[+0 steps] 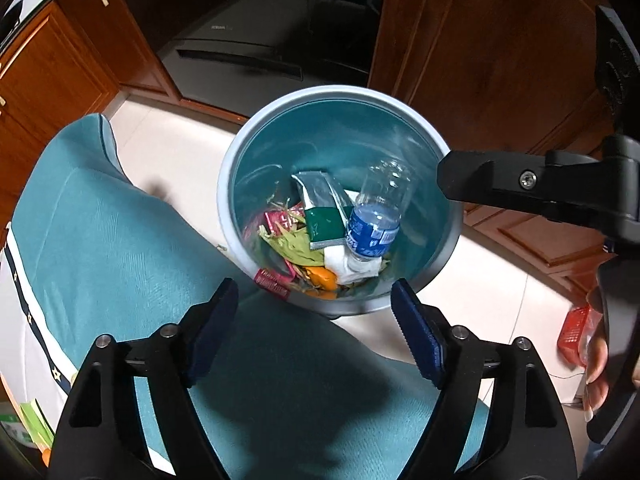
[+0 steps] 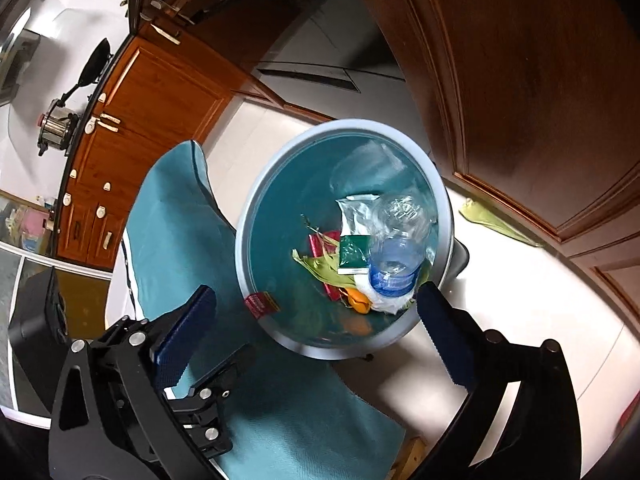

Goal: Collect trash
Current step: 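Carry the bottle and orange peel to the teal bin and release them, then move both tools back toward the table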

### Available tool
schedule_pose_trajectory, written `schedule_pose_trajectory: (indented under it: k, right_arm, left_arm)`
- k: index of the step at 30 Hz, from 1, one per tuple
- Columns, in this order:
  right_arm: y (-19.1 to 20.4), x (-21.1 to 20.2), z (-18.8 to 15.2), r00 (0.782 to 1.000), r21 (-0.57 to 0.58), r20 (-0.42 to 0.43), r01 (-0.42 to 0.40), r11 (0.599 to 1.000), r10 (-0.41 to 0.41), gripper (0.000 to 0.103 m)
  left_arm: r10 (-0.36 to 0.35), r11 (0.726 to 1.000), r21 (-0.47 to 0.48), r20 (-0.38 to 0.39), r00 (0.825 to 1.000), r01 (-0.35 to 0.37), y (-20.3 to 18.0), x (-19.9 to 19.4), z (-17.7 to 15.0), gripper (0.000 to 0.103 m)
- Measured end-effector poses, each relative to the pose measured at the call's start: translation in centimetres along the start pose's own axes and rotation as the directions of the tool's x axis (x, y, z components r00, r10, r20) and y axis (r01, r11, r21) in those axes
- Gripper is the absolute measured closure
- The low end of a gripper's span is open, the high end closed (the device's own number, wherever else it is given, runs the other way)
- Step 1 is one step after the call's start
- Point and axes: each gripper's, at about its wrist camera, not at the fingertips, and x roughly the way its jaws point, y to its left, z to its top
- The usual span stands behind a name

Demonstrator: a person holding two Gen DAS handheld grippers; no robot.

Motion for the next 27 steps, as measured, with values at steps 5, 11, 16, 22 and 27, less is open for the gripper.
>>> schedule_pose_trajectory:
  k: [5, 11, 16, 22, 27]
  right_arm:
    - [-0.1, -0.1, -0.3, 1.0, 0.015, -0.006, 0.004, 1.0, -0.004, 0.007]
    - [0.7, -0.6, -0.8, 1.0, 0.008, -0.009, 0.006, 1.0, -0.006, 0.007]
    - [1.3, -1.2, -1.3, 1.0, -0.006, -0.011, 0.007, 1.0, -0.008, 0.007]
    - [3.4, -2.2, -2.4, 1.0, -0.037, -0.008, 0.0, 0.999, 0.0, 0.007]
    - [5.7, -3.3, -3.7, 1.0, -0.077, -0.003, -0.009, 0.997, 0.009, 0.007]
  left_arm:
    - [0.0, 1.0, 0.005, 0.007, 1.0, 0.0, -0.1, -0.6, -0.4, 0.02]
    - [0.007, 1.0, -0.002, 0.024, 1.0, -0.007, -0.2, -1.6, -0.8, 0.012]
    - [0.012, 1.0, -0.011, 0.046, 0.999, -0.012, -0.4, -3.0, -1.4, 0.008]
    - [0.02, 0.999, -0.028, 0.072, 0.997, -0.018, 0.3, -5.0, -2.9, 0.005]
    - [0.024, 0.998, -0.064, 0.104, 0.994, -0.017, 1.4, -7.4, -4.9, 0.004]
